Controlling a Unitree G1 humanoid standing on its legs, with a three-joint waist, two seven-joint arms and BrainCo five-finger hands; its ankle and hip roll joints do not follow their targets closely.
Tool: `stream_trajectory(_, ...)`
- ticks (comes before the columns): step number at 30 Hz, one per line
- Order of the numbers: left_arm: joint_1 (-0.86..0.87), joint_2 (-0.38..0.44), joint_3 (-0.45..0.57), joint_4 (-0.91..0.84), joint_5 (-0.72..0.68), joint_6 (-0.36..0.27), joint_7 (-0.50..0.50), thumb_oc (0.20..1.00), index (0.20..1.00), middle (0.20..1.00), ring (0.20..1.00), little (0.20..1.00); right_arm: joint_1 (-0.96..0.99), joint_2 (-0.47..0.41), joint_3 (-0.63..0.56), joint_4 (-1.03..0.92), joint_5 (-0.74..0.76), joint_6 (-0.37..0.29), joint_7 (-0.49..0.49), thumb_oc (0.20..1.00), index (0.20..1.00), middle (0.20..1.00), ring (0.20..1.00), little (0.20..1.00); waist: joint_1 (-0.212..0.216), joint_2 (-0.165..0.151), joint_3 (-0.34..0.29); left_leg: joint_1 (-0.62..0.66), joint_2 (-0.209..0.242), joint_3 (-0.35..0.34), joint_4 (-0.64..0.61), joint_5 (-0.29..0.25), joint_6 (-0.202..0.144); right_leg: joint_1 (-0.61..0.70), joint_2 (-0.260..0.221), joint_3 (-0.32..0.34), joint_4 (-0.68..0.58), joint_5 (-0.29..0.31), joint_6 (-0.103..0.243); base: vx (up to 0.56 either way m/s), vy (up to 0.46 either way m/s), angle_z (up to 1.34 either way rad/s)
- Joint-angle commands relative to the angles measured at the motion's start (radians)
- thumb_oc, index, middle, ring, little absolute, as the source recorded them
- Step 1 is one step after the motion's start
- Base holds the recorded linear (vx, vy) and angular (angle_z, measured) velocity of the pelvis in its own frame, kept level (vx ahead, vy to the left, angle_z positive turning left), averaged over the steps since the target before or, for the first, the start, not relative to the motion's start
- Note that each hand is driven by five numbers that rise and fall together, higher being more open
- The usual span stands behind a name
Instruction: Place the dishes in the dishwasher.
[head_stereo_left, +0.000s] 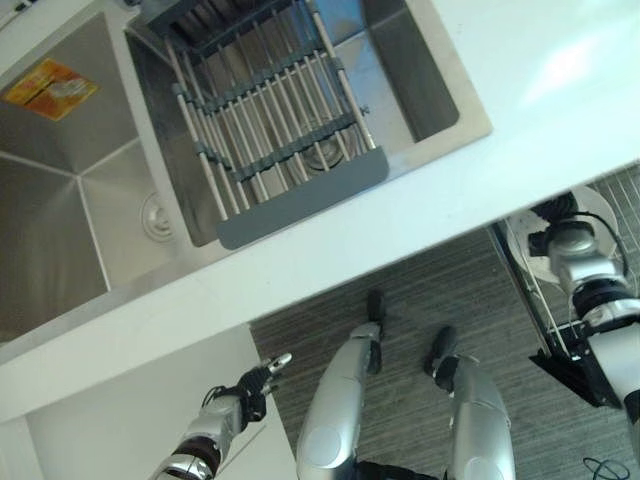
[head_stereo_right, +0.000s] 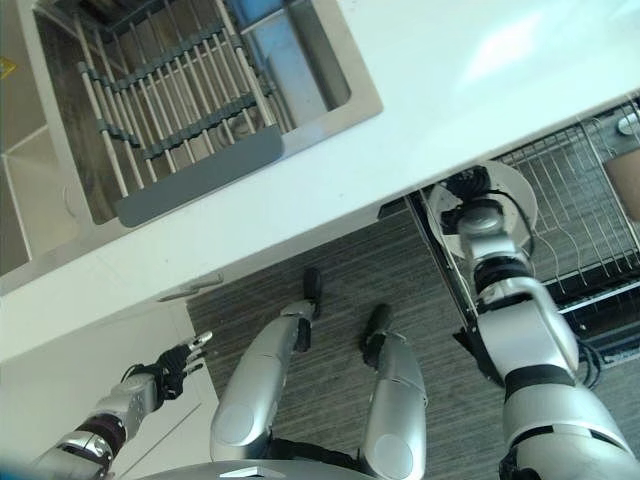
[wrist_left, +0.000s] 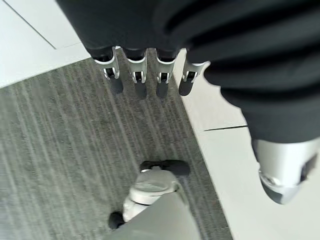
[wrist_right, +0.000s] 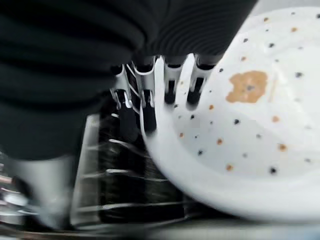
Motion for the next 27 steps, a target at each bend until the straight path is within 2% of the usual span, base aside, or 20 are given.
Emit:
stream_trajectory(1, 0.033, -0.026, -0.02, 0.025, 0.004, -0.032, 0.038, 1.0, 1.0, 1.0, 1.0, 1.0, -0.064, -0.008, -0.046, -0.205, -0.178, -0.079, -0.248, 1.0, 1.0, 1.0, 1.0, 1.0, -0.018, 0.018, -0.006, 0.032, -0.012, -0.016, 0.018, -0.071, -0.035, 0.011, 0.048, 0.036, -0.029, 0.054, 0.039, -0.04, 0.108, -0.25)
stream_trajectory(4, 0.052, -0.054, 0.006, 0.041, 0.011, -0.044, 0.048, 1.0, 1.0, 1.0, 1.0, 1.0, 0.028, 0.0, -0.072, -0.447, -0.294, -0.043, -0.347, 1.0, 1.0, 1.0, 1.0, 1.0, -0.054, 0.007, -0.006, 0.063, -0.011, 0.001, 0.018, -0.082, -0.034, 0.03, 0.051, 0.057, -0.042, 0.057, 0.039, 0.03, 0.068, -0.15)
stream_trajectory(7, 0.076, -0.07, 0.036, 0.064, 0.031, -0.063, 0.049, 1.0, 1.0, 1.0, 1.0, 1.0, 0.117, 0.0, -0.098, -0.589, -0.354, -0.028, -0.436, 1.0, 1.0, 1.0, 1.0, 1.0, -0.082, -0.011, -0.006, 0.101, -0.006, 0.019, 0.018, -0.096, -0.033, 0.061, 0.052, 0.072, -0.058, 0.061, 0.04, 0.02, 0.015, -0.18)
stream_trajectory(11, 0.101, -0.074, 0.062, 0.066, 0.045, -0.074, 0.052, 1.0, 1.0, 1.0, 1.0, 1.0, 0.208, -0.025, -0.144, -0.649, -0.397, 0.007, -0.489, 1.0, 1.0, 1.0, 1.0, 1.0, -0.105, -0.03, -0.006, 0.137, -0.003, 0.036, 0.018, -0.109, -0.03, 0.094, 0.052, 0.085, -0.076, 0.066, 0.039, 0.0, -0.011, -0.17)
stream_trajectory(16, 0.124, -0.076, 0.088, 0.067, 0.051, -0.079, 0.052, 1.0, 1.0, 1.0, 1.0, 1.0, 0.282, -0.056, -0.213, -0.663, -0.388, -0.051, -0.527, 1.0, 1.0, 1.0, 1.0, 1.0, -0.128, -0.045, -0.006, 0.185, 0.008, 0.052, 0.018, -0.121, -0.031, 0.147, 0.055, 0.097, -0.105, 0.072, 0.037, 0.0, -0.011, -0.13)
stream_trajectory(18, 0.133, -0.079, 0.099, 0.066, 0.052, -0.068, 0.057, 1.0, 1.0, 1.0, 1.0, 1.0, 0.328, -0.079, -0.276, -0.736, -0.416, -0.109, -0.527, 1.0, 1.0, 1.0, 1.0, 1.0, -0.148, -0.05, -0.013, 0.208, 0.019, 0.062, 0.018, -0.129, -0.034, 0.173, 0.062, 0.104, -0.129, 0.078, 0.039, 0.01, 0.006, -0.1)
stream_trajectory(21, 0.144, -0.082, 0.123, 0.094, 0.063, -0.06, 0.058, 1.0, 1.0, 1.0, 1.0, 1.0, 0.385, -0.113, -0.339, -0.846, -0.44, -0.115, -0.547, 1.0, 1.0, 1.0, 1.0, 1.0, -0.17, -0.067, -0.036, 0.228, 0.034, 0.078, 0.018, -0.14, -0.041, 0.198, 0.067, 0.109, -0.161, 0.087, 0.043, 0.02, -0.005, -0.09)
stream_trajectory(22, 0.152, -0.088, 0.138, 0.108, 0.071, -0.06, 0.057, 1.0, 1.0, 1.0, 1.0, 1.0, 0.426, -0.125, -0.374, -0.88, -0.461, -0.09, -0.574, 1.0, 1.0, 1.0, 1.0, 1.0, -0.181, -0.075, -0.048, 0.239, 0.041, 0.087, 0.018, -0.145, -0.043, 0.21, 0.069, 0.112, -0.172, 0.088, 0.043, 0.04, 0.007, -0.16)
stream_trajectory(24, 0.164, -0.095, 0.152, 0.121, 0.074, -0.065, 0.056, 1.0, 1.0, 1.0, 1.0, 1.0, 0.479, -0.138, -0.427, -0.888, -0.456, -0.079, -0.619, 1.0, 1.0, 1.0, 1.0, 1.0, -0.193, -0.083, -0.061, 0.25, 0.048, 0.096, 0.018, -0.15, -0.044, 0.224, 0.071, 0.115, -0.182, 0.09, 0.042, 0.05, 0.007, -0.23)
stream_trajectory(27, 0.184, -0.101, 0.183, 0.124, 0.075, -0.069, 0.054, 1.0, 1.0, 1.0, 1.0, 1.0, 0.609, -0.125, -0.55, -0.84, -0.343, -0.147, -0.704, 1.0, 1.0, 1.0, 1.0, 1.0, -0.217, -0.099, -0.078, 0.265, 0.06, 0.115, 0.018, -0.155, -0.044, 0.234, 0.073, 0.117, -0.183, 0.087, 0.041, 0.05, -0.017, -0.1)
